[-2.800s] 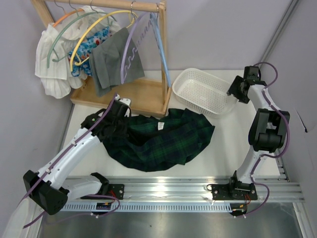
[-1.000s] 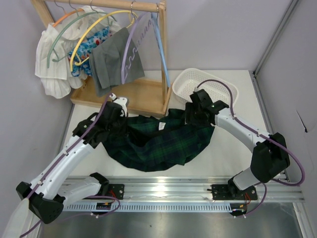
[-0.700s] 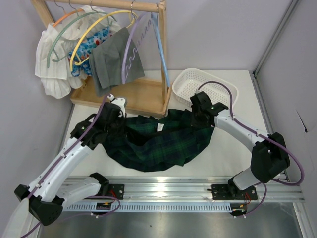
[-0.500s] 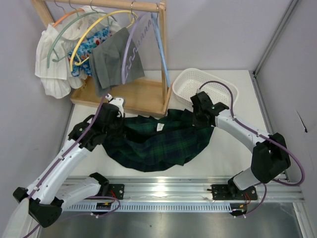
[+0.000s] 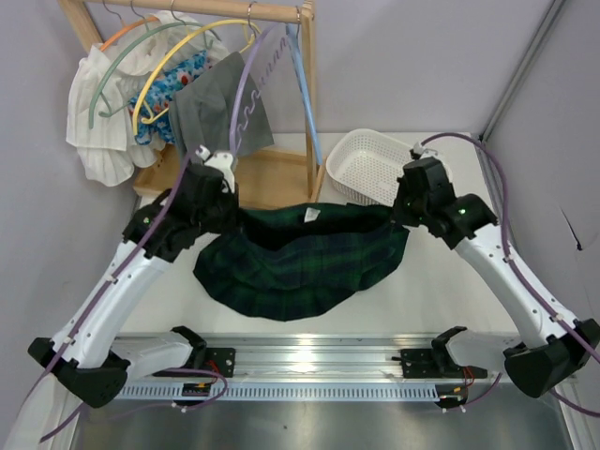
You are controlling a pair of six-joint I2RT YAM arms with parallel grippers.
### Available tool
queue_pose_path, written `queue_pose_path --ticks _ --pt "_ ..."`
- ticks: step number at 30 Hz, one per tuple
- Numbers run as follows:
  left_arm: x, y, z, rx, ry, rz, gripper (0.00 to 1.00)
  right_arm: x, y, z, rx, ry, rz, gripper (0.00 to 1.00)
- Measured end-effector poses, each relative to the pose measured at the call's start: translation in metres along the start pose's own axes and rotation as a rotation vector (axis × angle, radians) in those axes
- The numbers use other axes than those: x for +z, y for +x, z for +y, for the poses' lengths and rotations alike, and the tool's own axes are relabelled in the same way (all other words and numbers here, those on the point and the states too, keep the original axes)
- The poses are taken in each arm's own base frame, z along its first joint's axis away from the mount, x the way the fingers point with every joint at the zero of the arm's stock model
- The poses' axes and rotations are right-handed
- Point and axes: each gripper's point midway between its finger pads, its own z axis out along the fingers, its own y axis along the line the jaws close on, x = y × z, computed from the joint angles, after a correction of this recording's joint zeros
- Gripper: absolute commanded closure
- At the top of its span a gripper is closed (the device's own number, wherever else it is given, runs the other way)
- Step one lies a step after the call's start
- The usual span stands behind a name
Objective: Place the skirt on the hanger
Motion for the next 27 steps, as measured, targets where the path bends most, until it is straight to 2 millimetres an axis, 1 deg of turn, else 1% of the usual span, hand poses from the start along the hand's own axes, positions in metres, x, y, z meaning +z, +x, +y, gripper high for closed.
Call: queue_pose_path --ticks 1,3,4,5,6,8,9,10,11,13,15,16,17,18,19,20,21,23,24,25,27 --pt "-0.007 -0.015 -0.005 -0.004 0.009 -0.024 0.99 -0.008 -0.009 0.001 0.008 -0.007 -0.019 1.0" --pt "-0.019 -0.04 -0.012 -0.011 0.029 -0.08 0.96 -0.025 -0.025 0.006 0.021 -0.035 -0.055 1.0" --pt "-0.025 -0.048 -0.014 -0.011 0.039 -0.106 0.97 -0.034 -0.033 0.01 0.024 -0.053 -0.073 1.0" --pt "-0.027 -0.052 -0.015 -0.011 0.042 -0.117 0.98 -0.042 -0.039 0.012 0.028 -0.071 -0.092 1.0" --pt "-0.025 -0.05 -0.014 -0.01 0.035 -0.111 1.0 -0.05 -0.045 0.015 0.03 -0.091 -0.111 1.0" --pt "-0.013 -0.037 -0.011 -0.004 0.018 -0.07 1.0 -0.06 -0.047 0.016 0.032 -0.111 -0.127 1.0" --pt "-0.002 -0.024 -0.009 0.004 0.006 -0.023 1.0 -0.062 -0.044 0.014 0.031 -0.109 -0.12 1.0" --pt "0.006 -0.014 -0.008 0.009 -0.001 0.008 0.99 -0.061 -0.041 0.013 0.028 -0.105 -0.108 1.0" --pt "0.018 -0.003 -0.008 0.013 -0.006 0.038 0.98 -0.058 -0.035 0.01 0.025 -0.098 -0.093 1.0" --pt "0.044 0.027 -0.007 0.024 -0.011 0.125 0.96 -0.048 -0.019 0.004 0.014 -0.072 -0.043 1.0" --pt "0.057 0.051 -0.006 0.029 -0.006 0.187 0.94 -0.037 -0.001 -0.006 0.006 -0.037 0.01 1.0" --pt "0.058 0.056 -0.006 0.03 -0.001 0.204 0.91 -0.034 0.006 -0.012 0.005 -0.016 0.036 1.0" --pt "0.058 0.056 -0.008 0.029 0.009 0.204 0.87 -0.032 0.008 -0.016 0.006 -0.002 0.047 1.0" --pt "0.059 0.053 -0.01 0.029 0.013 0.195 0.8 -0.03 0.009 -0.02 0.008 0.01 0.053 1.0" --pt "0.058 0.05 -0.011 0.032 0.018 0.186 0.62 -0.028 0.008 -0.023 0.008 0.016 0.054 1.0" --pt "0.056 0.044 -0.012 0.041 0.023 0.177 0.5 -0.028 0.007 -0.025 0.008 0.02 0.055 1.0" --pt "0.053 0.038 -0.014 0.047 0.029 0.164 0.3 -0.027 0.007 -0.026 0.007 0.021 0.057 1.0" --pt "0.046 0.023 -0.017 0.067 0.041 0.131 0.12 -0.025 0.006 -0.027 0.002 0.018 0.065 1.0" --pt "0.04 0.013 -0.018 0.083 0.05 0.102 0.01 -0.023 0.006 -0.027 0.0 0.014 0.068 1.0" --pt "0.035 0.004 -0.02 0.1 0.062 0.072 0.01 -0.022 0.006 -0.027 -0.001 0.011 0.072 1.0" --pt "0.024 -0.007 -0.02 0.126 0.077 0.023 0.0 -0.018 0.005 -0.026 -0.005 -0.003 0.084 1.0"
